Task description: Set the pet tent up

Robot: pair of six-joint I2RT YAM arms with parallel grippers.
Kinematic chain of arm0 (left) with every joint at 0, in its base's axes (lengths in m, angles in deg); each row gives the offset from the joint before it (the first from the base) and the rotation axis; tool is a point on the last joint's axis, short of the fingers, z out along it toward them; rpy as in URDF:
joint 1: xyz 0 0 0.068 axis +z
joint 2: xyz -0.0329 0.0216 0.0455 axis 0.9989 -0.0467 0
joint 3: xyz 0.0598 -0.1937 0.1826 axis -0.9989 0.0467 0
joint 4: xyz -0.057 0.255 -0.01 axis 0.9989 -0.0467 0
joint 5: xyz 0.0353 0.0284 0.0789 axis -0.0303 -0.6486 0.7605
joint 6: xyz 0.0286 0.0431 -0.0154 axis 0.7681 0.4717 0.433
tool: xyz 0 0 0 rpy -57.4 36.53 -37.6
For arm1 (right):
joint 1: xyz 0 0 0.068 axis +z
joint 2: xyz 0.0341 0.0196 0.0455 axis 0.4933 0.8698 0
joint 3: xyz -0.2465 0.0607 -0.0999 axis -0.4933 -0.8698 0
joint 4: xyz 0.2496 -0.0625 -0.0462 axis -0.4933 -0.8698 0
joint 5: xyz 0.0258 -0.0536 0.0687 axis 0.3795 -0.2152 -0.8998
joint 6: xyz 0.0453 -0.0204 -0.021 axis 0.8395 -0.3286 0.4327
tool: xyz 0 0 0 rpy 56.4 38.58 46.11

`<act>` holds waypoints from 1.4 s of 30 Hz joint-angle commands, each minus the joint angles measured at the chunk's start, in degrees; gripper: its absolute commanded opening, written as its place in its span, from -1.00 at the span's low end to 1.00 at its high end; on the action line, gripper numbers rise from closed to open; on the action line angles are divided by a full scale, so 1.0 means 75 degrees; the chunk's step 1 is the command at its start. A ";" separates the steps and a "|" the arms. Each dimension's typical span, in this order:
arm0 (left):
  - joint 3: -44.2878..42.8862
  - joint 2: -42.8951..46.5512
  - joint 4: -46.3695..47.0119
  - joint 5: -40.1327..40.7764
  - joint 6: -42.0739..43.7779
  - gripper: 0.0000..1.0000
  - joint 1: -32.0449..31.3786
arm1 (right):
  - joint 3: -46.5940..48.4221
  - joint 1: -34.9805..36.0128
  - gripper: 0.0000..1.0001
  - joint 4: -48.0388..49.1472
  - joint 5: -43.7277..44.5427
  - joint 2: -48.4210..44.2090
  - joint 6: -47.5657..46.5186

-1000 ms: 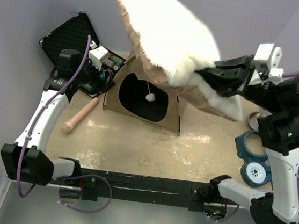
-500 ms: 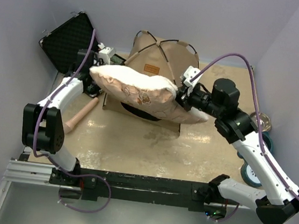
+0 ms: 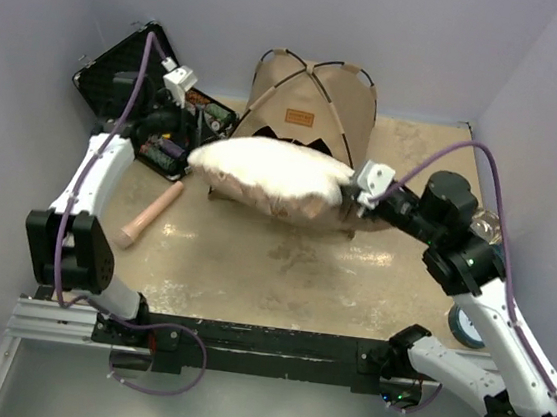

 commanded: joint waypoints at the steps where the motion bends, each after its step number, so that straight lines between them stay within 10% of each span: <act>1: 0.0810 0.2074 -0.1473 -0.1183 0.1584 0.90 0.0762 | -0.0321 0.0179 -1.00 -0.1858 -0.2511 -0.1136 -0.0934; 7: 0.2602 0.3366 -0.2858 -0.1078 0.2207 0.87 0.0787 | -0.1845 0.0319 -0.95 -0.2846 -0.2925 -0.0942 -0.2770; 11: 0.3392 0.3626 -0.2811 -0.0495 0.1963 0.87 0.0379 | -0.1800 0.0893 0.34 -0.3947 -0.2528 0.0699 -0.4108; 15: 0.3168 0.3204 -0.3467 -0.0072 0.2534 0.87 -0.0640 | -0.1998 0.1304 0.78 -0.4710 -0.1778 0.1218 -0.5315; 20: 0.3215 0.2946 -0.3236 0.0433 0.2514 0.91 -0.1497 | -0.1414 0.1223 0.87 -0.4204 -0.0909 0.1136 -0.4075; 29: 0.3566 0.1950 -0.1993 0.0423 0.1529 0.99 -0.1768 | -0.2314 0.0765 0.97 -0.5848 0.0182 -0.1195 -0.6735; 42: 0.4258 0.1598 -0.0798 0.0680 0.0708 1.00 -0.2588 | -0.2935 0.0800 0.87 -0.5988 0.0121 0.0409 -0.8586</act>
